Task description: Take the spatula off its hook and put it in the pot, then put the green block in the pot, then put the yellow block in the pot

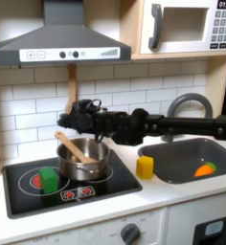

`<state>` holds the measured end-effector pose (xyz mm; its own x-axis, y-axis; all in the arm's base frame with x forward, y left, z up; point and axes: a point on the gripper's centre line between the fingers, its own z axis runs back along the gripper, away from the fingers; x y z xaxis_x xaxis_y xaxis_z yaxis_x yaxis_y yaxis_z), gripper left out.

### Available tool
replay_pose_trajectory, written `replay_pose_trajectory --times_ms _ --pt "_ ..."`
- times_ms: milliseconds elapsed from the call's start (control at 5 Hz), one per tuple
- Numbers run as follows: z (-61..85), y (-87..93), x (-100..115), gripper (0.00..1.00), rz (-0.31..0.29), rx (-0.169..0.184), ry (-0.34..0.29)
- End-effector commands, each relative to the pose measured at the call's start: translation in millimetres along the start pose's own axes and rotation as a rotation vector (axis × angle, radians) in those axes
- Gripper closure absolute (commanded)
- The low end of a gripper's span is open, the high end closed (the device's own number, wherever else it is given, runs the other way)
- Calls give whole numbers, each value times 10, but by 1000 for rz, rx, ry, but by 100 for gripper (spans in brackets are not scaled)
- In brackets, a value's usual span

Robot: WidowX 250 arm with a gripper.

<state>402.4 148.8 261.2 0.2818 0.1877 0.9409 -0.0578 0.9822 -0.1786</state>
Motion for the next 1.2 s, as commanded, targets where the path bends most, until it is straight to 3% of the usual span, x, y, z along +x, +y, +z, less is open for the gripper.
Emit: replay_pose_trajectory --times_ms 0,200,400,600,800,1000 --pt "261 -135 -38 0 0 44 240" --pt "254 -205 -74 0 -5 14 320" --pt "321 -228 -25 0 -17 106 349" --pt "337 -120 -2 0 32 199 366" --pt "352 126 90 0 79 297 343" --pt "348 257 145 0 102 335 324"
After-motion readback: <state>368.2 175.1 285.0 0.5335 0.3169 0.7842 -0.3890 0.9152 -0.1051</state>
